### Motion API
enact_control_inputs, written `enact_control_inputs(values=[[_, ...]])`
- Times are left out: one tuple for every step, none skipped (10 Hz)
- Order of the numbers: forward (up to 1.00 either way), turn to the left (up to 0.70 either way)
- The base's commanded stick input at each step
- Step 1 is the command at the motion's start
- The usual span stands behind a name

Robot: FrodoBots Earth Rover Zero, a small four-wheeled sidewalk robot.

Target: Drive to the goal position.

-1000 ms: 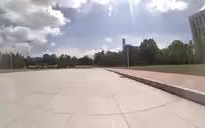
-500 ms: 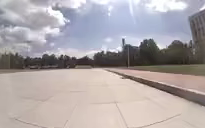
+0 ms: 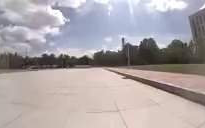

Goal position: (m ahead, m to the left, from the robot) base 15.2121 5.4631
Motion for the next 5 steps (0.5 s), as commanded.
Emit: enact_control_inputs(values=[[0.70,0.00],[0.70,0.00],[0.70,0.00],[0.70,0.00],[0.70,0.00]])
